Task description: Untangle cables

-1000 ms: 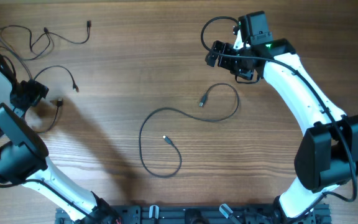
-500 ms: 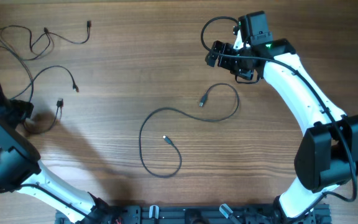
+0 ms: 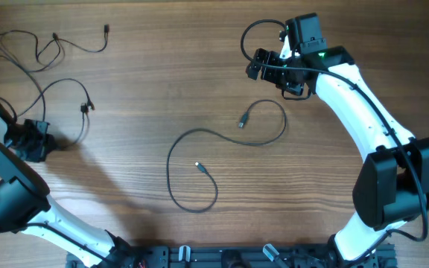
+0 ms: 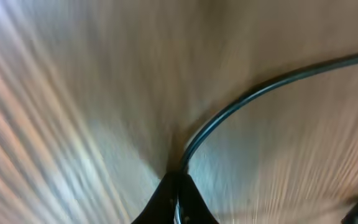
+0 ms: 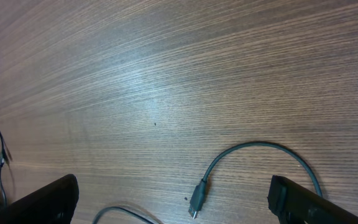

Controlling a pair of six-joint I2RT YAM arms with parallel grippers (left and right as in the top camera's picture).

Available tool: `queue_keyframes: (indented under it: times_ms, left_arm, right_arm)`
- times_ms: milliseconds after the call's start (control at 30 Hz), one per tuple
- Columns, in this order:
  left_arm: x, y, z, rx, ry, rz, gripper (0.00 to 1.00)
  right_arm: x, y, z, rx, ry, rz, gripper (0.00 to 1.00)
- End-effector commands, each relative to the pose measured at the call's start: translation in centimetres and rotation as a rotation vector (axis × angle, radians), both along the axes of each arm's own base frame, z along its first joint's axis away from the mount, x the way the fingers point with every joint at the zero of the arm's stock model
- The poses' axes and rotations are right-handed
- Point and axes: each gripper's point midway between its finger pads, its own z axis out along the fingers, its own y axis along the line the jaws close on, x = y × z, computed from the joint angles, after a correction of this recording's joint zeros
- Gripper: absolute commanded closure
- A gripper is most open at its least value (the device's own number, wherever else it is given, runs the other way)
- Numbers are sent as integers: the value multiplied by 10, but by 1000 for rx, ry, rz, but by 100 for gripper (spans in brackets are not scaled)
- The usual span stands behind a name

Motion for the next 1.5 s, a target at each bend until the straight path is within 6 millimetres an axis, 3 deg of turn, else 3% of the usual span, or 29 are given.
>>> queue_keyframes:
  times_ms: [0,100,200,233,267,300,333,433,500,600,667,767,833,933,1000,1100,1233,1467]
  left_arm:
    - [25,-48,14,-326,-107,221,96]
    - [65,-75,52,-602,-331,247,96]
    - [82,-65,58,-580,-436,216,96]
    - [82,-61,53,-531,-431,196,57]
    - [81,-59,48,-498,-412,193,29]
    - [80,-58,45,-474,-401,182,10]
    - [81,-57,42,-446,-401,162,0]
    - [85,-52,39,-331,-374,131,0]
    - [93,-38,49,-213,-387,110,0]
    - [125,1,98,67,-513,72,0]
    - [136,23,121,244,-547,58,0]
    - [146,46,128,583,-467,-80,20]
    - [152,53,130,764,-387,-160,20]
    - [173,44,110,825,-368,-302,23]
    - [181,46,87,817,-359,-308,30]
    - [187,49,64,815,-354,-311,33]
    - [194,52,44,822,-356,-330,43]
    - [207,49,12,817,-381,-400,42]
  right_arm:
    - [1,3,2,5,-8,15,0]
    - [1,3,2,5,-8,15,0]
    - [1,3,2,5,-8,15,0]
    - [1,3,2,5,-8,15,0]
    - [1,3,2,5,-8,15,0]
    - [1,3,2,5,-8,15,0]
    - [1,3,2,5,-8,15,0]
    - [1,3,2,5,-8,16,0]
    - [1,3,2,5,-8,16,0]
    - [1,3,2,5,-8,15,0]
    - [1,3,2,5,-8,15,0]
    - [1,3,2,5,-8,15,0]
    - [1,3,2,5,-8,15,0]
    - [1,3,2,5,-8,15,0]
    - [1,3,2,5,-8,15,0]
    - [1,3,2,5,-8,15,0]
    - [1,3,2,5,-8,15,0]
    - [1,3,2,5,-8,15,0]
